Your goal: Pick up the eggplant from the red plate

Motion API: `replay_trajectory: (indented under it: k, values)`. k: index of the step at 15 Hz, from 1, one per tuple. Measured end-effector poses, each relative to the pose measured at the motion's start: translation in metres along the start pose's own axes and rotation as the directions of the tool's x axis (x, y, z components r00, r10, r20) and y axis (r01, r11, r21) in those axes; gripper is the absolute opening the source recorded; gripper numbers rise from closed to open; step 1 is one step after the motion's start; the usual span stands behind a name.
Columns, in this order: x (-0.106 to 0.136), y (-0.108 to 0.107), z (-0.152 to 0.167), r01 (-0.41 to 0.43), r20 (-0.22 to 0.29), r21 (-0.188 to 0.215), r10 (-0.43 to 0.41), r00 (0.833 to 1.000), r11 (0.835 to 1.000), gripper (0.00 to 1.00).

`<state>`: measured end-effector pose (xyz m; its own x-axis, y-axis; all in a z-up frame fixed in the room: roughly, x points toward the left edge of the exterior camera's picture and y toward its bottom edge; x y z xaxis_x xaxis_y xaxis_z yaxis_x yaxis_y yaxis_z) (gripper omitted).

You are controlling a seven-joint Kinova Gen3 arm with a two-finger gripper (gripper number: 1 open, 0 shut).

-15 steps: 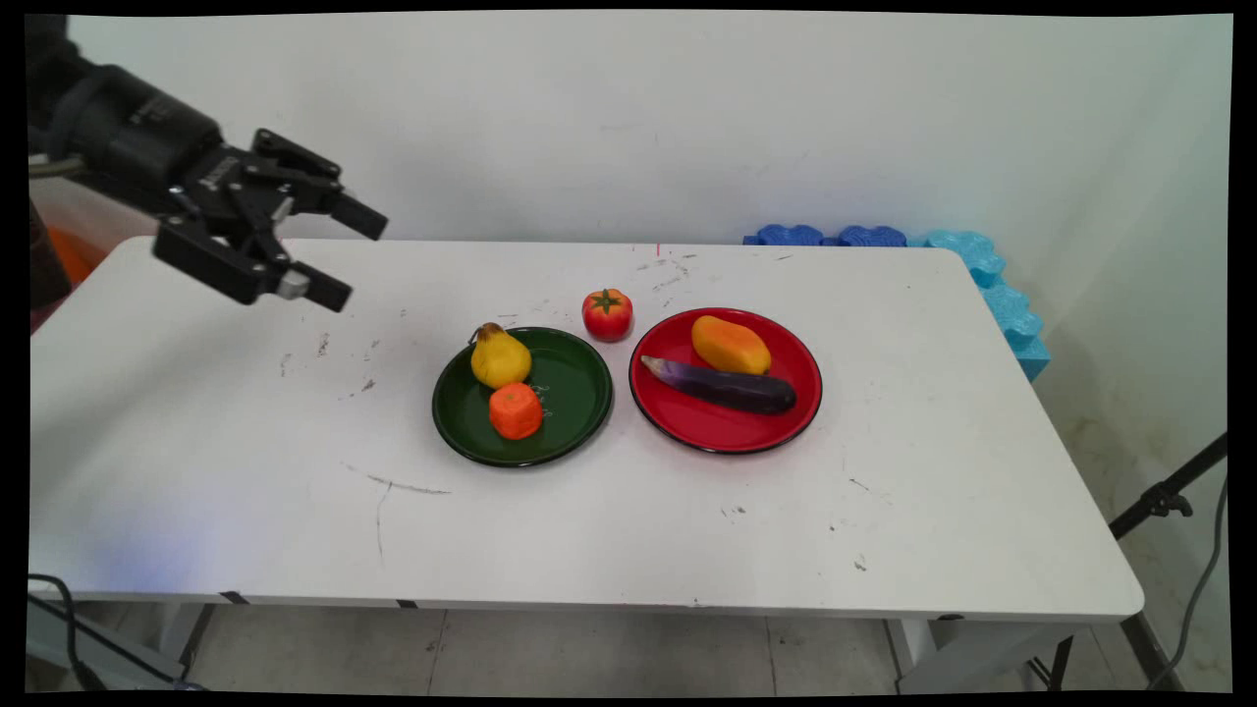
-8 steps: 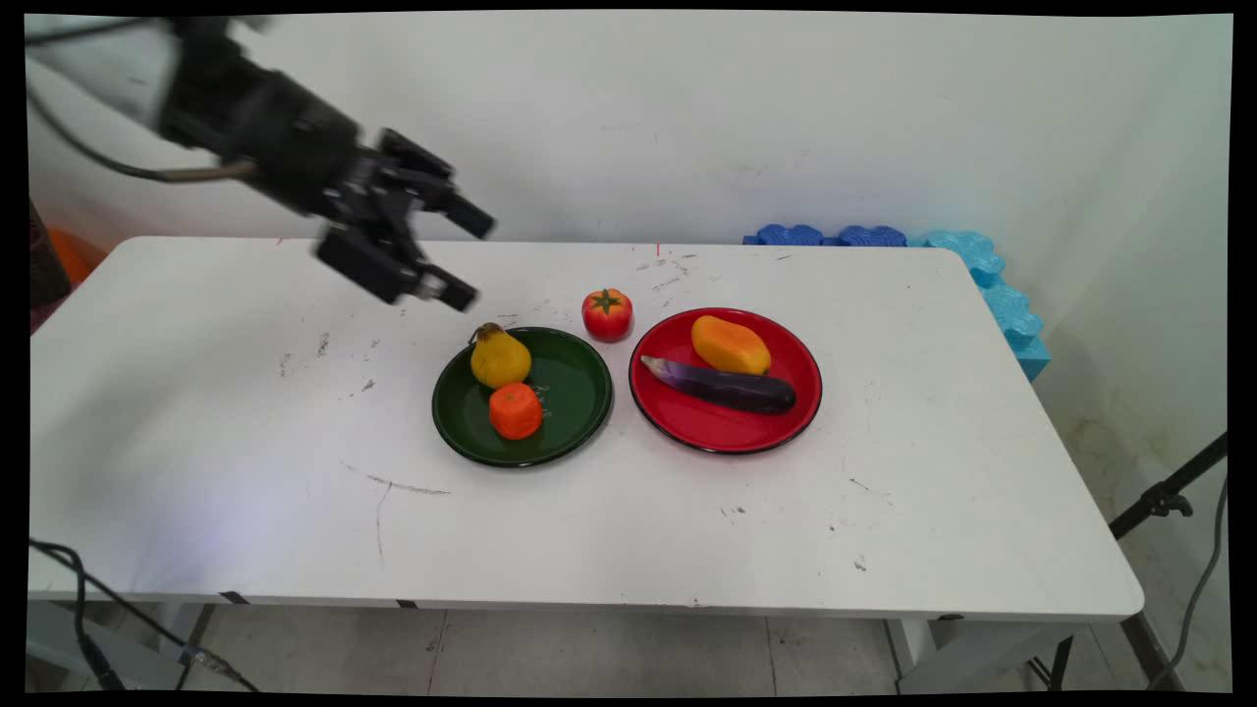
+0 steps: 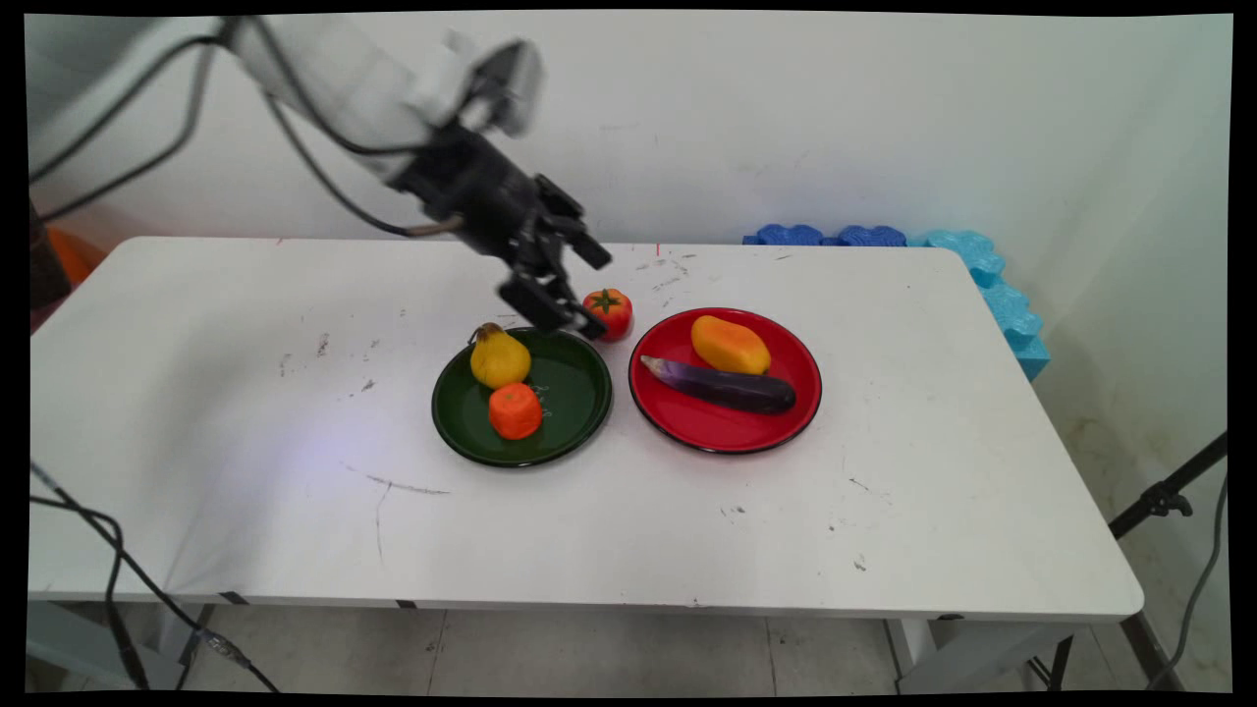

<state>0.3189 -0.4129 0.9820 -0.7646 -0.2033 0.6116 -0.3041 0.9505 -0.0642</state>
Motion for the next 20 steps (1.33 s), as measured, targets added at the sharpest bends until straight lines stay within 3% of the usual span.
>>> replay_trajectory:
  k: [3, 9, 13, 20]
  values:
    - [0.009, -0.02, 0.044, -0.019, 0.058, 0.006, 0.019, 0.998, 1.0, 1.0]
    - [0.014, -0.049, 0.119, 0.025, 0.136, -0.013, -0.023, 0.99, 1.0, 1.0]
    - [0.014, -0.064, 0.167, 0.051, 0.156, -0.043, -0.043, 0.987, 0.998, 1.0]
    - [0.012, -0.077, 0.222, 0.051, 0.168, -0.101, -0.033, 0.985, 0.994, 1.0]
